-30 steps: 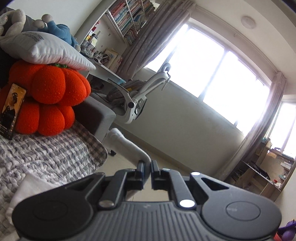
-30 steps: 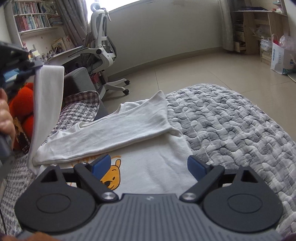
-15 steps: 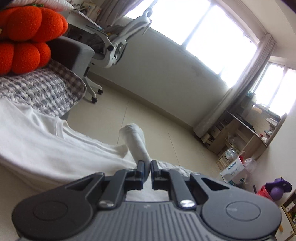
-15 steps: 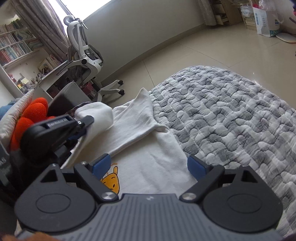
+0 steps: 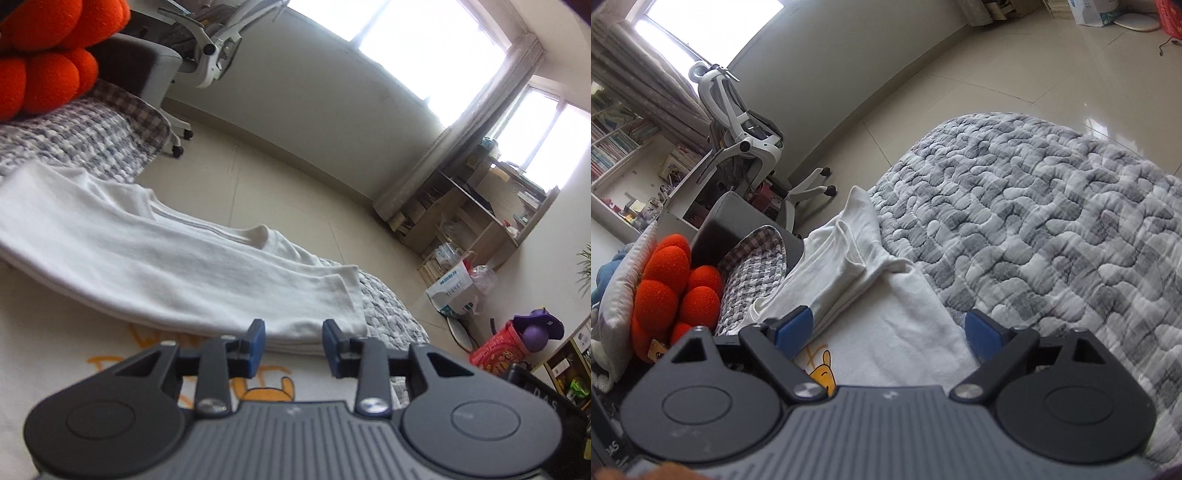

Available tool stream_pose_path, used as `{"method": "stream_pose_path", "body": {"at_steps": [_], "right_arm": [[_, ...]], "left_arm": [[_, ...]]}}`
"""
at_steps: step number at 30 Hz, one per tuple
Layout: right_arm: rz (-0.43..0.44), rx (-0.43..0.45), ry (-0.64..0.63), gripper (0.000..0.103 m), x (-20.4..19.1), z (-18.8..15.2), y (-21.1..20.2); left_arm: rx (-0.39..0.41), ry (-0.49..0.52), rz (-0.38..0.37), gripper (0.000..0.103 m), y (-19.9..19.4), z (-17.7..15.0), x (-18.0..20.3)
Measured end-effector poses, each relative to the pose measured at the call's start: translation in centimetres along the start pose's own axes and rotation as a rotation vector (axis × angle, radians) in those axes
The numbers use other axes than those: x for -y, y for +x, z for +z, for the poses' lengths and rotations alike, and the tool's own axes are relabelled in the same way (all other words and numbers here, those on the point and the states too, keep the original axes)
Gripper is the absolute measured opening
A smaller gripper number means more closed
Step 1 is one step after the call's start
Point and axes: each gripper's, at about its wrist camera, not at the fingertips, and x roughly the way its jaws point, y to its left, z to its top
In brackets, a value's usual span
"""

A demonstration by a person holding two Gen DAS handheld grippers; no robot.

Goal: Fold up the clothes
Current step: 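Carry the sleeve over the shirt body with the left gripper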

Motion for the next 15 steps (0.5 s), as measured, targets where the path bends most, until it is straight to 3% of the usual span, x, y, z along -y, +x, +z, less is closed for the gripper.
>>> {"method": "stream_pose_path", "body": {"at_steps": [8,11,15], "right_arm": [[0.065,-0.012,0.038,0.067,-0.1,1.0,0.8],[0.111,-0.022,0.062,0.065,-0.6,1.9,1.0],[0.173,0.036,0.016,0.063,-2.5,3.3,1.9]], "left_arm": [[0.138,-0.049,0.185,0.034,-8.1,3.0,-5.7],[0.204,-0.092,0.238,0.032,-9.7,3.2,-9.3],[0.184,-0.153,0.300,0.020,-8.8,3.4,-12.6]]}}
